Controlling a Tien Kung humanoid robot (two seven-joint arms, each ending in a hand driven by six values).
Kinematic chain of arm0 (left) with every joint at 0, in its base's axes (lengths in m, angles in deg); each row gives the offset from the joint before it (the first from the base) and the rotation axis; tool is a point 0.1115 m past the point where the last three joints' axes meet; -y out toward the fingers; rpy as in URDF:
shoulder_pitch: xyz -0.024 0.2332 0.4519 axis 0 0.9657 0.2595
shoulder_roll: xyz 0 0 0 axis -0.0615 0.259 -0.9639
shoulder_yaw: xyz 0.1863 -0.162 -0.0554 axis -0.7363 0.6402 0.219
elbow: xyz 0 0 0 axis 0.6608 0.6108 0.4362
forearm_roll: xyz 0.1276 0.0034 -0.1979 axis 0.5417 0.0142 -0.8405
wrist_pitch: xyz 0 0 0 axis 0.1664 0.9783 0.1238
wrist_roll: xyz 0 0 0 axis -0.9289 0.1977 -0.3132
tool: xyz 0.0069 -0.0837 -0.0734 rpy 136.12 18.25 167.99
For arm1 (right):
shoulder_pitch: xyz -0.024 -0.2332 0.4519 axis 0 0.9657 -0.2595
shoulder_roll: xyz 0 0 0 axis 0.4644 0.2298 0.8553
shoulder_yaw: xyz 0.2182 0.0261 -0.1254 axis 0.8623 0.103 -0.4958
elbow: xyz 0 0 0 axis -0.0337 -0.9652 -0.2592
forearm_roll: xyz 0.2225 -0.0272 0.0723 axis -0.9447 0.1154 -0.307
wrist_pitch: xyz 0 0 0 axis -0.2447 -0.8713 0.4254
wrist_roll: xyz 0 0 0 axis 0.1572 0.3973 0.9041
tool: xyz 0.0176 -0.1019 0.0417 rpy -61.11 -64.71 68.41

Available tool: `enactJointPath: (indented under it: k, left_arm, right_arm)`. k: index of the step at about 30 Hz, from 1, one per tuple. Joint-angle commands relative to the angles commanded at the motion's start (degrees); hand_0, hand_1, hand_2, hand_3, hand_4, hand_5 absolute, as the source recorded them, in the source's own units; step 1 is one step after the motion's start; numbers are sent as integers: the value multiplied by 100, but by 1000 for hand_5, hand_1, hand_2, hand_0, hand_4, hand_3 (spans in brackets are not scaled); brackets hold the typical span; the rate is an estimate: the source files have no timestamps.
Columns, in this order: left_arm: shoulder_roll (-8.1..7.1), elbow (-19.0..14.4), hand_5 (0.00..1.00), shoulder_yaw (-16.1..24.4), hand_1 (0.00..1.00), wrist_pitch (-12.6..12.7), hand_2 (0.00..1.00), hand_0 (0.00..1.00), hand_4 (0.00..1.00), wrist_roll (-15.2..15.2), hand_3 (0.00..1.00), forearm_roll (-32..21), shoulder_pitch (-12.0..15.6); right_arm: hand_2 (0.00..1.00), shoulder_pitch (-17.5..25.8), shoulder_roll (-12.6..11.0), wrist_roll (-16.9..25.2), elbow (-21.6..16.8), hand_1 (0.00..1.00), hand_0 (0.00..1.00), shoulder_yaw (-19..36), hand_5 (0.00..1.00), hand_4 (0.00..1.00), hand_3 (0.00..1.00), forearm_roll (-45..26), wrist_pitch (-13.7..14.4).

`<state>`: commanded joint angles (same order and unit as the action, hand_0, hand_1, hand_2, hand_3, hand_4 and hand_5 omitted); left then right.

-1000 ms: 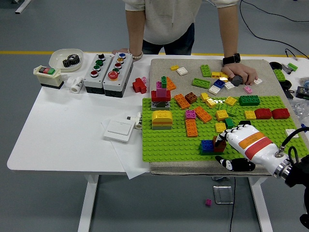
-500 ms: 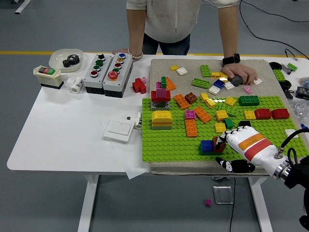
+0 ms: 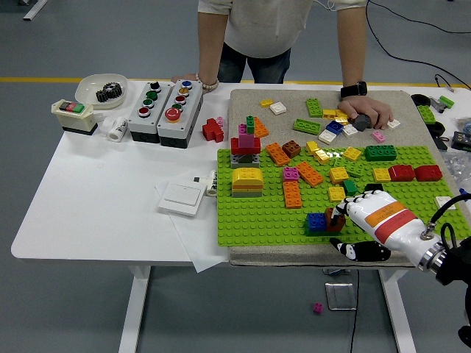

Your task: Pick up the brick,pile it on top of brick,press brick,pick up the brick,pile it on top of brick,press brick

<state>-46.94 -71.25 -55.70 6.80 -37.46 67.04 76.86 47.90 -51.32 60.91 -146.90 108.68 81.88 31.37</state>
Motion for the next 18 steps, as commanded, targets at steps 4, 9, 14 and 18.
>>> enactJointPath:
  k: [4, 9, 14, 18]
  left_arm:
    - [0, 0, 663, 1, 724, -3, 712, 753, 642, 2, 586, 3, 0]
    - [0, 1, 662, 2, 724, -4, 712, 754, 641, 1, 586, 4, -1]
    - [1, 1, 663, -1, 724, -2, 712, 753, 641, -3, 586, -7, -2]
    - [0, -1, 663, -5, 724, -2, 712, 753, 641, -4, 586, -10, -8]
  right_arm:
    - [612, 3, 4, 8, -2, 559, 580, 84, 400, 686, 555, 8, 42]
    - [608, 17, 6, 0, 34, 559, 580, 88, 401, 687, 552, 19, 14]
    - [607, 16, 9, 1, 65, 558, 569, 11, 400, 687, 554, 12, -20]
    - [607, 6, 25, 2, 104, 558, 569, -50, 400, 687, 554, 7, -20]
